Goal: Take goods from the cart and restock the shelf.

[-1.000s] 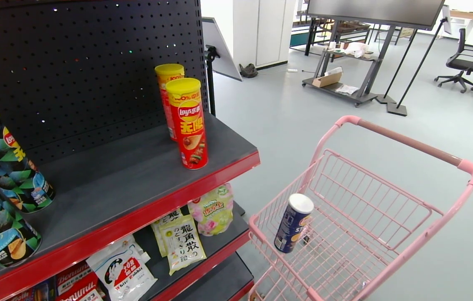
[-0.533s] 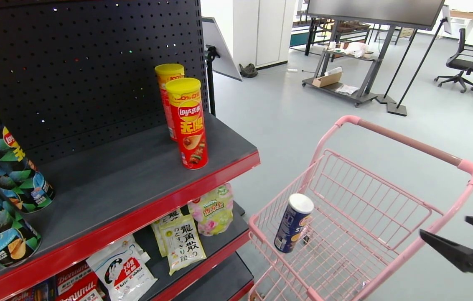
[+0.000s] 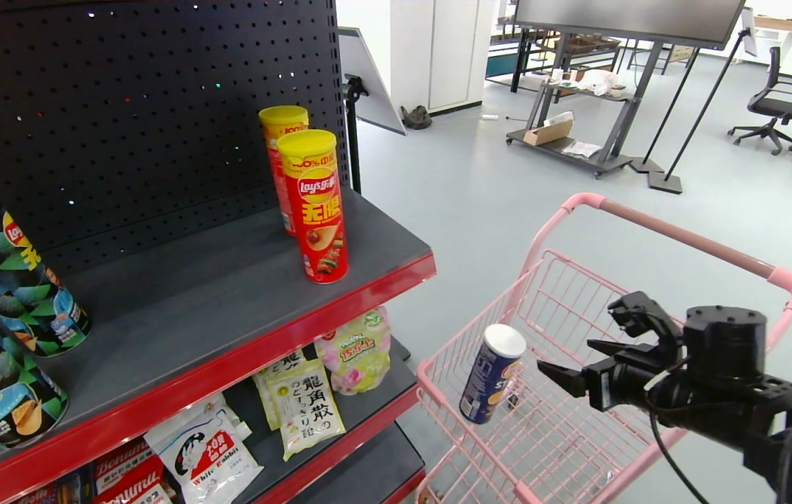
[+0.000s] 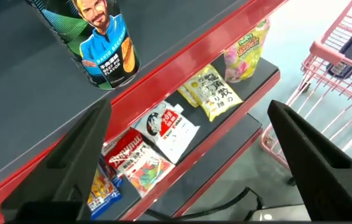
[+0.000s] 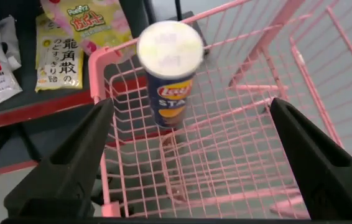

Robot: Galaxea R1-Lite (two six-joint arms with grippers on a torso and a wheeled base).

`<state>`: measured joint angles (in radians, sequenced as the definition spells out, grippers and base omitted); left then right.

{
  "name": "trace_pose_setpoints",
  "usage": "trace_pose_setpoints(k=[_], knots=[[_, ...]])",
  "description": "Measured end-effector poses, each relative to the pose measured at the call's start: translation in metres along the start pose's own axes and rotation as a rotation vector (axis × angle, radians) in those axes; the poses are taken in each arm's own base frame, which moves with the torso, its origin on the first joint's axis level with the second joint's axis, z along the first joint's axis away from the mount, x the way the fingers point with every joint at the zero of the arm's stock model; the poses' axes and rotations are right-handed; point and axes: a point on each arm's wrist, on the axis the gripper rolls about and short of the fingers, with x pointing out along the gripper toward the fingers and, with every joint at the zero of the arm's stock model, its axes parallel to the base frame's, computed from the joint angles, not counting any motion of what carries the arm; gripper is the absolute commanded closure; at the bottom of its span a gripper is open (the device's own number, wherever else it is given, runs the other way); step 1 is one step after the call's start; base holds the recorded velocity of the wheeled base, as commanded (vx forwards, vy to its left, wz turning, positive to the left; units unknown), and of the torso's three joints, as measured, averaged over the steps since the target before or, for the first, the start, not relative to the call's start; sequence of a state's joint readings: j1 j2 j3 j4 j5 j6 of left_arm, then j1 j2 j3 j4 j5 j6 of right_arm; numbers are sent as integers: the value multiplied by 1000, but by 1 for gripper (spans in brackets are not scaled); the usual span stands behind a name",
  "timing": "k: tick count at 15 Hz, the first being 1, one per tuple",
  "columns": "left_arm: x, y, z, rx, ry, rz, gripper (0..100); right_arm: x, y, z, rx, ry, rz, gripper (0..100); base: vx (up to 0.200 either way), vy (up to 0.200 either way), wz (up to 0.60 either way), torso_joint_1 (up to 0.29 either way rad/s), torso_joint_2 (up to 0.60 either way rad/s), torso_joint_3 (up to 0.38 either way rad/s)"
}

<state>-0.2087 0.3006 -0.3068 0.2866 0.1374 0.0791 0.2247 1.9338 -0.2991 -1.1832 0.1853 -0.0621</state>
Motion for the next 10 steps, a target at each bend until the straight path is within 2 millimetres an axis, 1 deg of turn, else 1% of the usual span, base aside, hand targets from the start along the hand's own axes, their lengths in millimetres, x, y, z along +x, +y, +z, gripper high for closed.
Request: trace_pose_setpoints(k=[1,3,4,6,10], knots=[[0,0,0,7,2,0,0,14,4,-8,-13,-18,20,0,0,0,0,0,0,0],[0,0,0,9,3,0,0,34,9,-21,-22,-36,43,0,0,0,0,0,0,0],[0,0,0,9,4,0,0,41,10,-29,-19,-12,49,0,0,0,0,0,0,0],[1,0,1,10,7,-1,0,47,10,-41,-12,30,56,0,0,0,0,0,0,0],[1,0,0,10,10,0,0,67,8,-47,-12,27,54,0,0,0,0,0,0,0]])
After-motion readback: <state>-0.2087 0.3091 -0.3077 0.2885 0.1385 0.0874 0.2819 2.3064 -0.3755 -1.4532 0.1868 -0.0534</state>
